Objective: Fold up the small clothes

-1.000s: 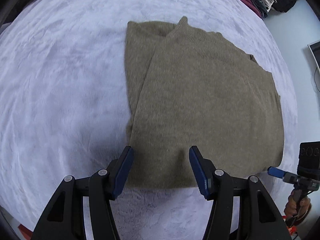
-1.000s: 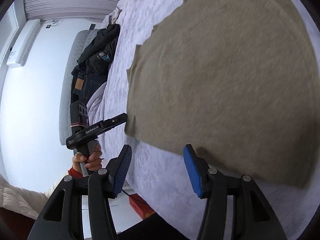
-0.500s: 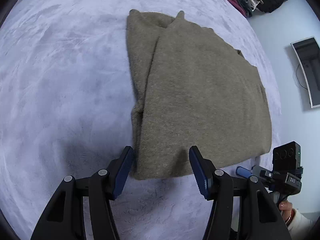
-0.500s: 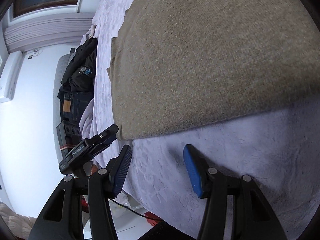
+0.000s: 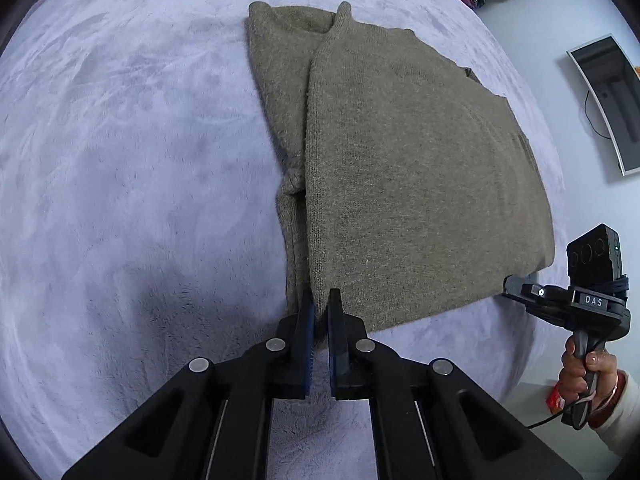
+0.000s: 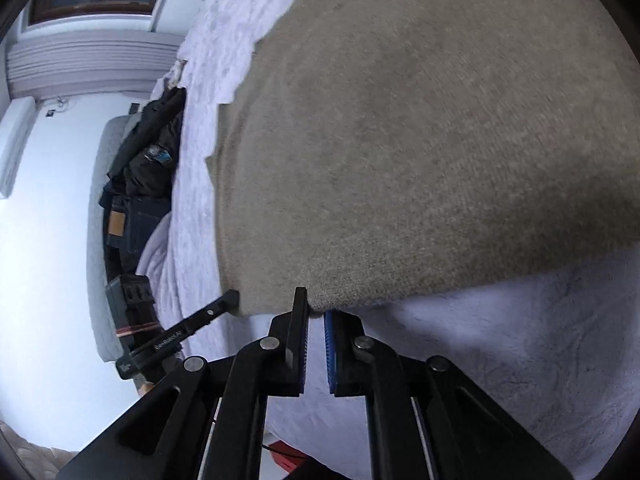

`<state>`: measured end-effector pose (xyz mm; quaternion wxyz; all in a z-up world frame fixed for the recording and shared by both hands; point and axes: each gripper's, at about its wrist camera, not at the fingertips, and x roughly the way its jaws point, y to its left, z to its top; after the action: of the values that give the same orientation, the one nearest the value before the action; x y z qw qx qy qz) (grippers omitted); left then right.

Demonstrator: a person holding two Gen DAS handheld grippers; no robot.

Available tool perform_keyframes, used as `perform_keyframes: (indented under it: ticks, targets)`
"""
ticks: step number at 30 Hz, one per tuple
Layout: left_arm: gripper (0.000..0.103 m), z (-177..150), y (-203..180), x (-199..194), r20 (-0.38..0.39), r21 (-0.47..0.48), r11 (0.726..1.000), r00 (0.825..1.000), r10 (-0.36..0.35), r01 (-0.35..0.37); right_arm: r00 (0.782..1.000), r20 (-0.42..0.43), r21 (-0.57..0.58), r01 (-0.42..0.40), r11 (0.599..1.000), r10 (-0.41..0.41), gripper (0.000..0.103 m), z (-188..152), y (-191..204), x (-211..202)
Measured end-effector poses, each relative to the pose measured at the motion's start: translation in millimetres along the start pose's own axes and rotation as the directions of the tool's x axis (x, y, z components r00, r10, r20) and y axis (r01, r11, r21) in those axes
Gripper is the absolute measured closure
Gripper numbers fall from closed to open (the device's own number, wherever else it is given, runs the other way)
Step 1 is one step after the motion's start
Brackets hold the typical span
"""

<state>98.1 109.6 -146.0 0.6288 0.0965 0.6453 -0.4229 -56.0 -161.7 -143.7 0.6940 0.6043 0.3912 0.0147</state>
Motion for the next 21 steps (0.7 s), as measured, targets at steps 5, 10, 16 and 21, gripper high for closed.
perform_keyframes:
  ticks: [5,10,16,21]
  targets:
    - [0.091,-11,3,-10,0.041,-0.039,0.999,0.999,0.035,-0.034,0.999,-0.019,0.051,0.042,0.998,-0.041,0.100,-10,-25,5]
    - [0.040,-17,3,-28,0.096,-0.109,0.981,0.980,0.173,-0.162,0.997,0.006,0.040,0.080,0.996,-0.080,0.095,-11,-24,-24]
    - [0.036,-16,-5,-36,0.112,-0.116,0.976,0.974,0.198,-0.185,0.950,0.224,0.043,0.214,0.976,-0.218,0.042,1,-28,-105]
    - [0.034,-7,-36,-29,0.142,-0.079,0.981,0.972,0.188,-0.178,0.915,0.298,0.203,0.218,0.955,-0.272,0.042,22,-65,-142]
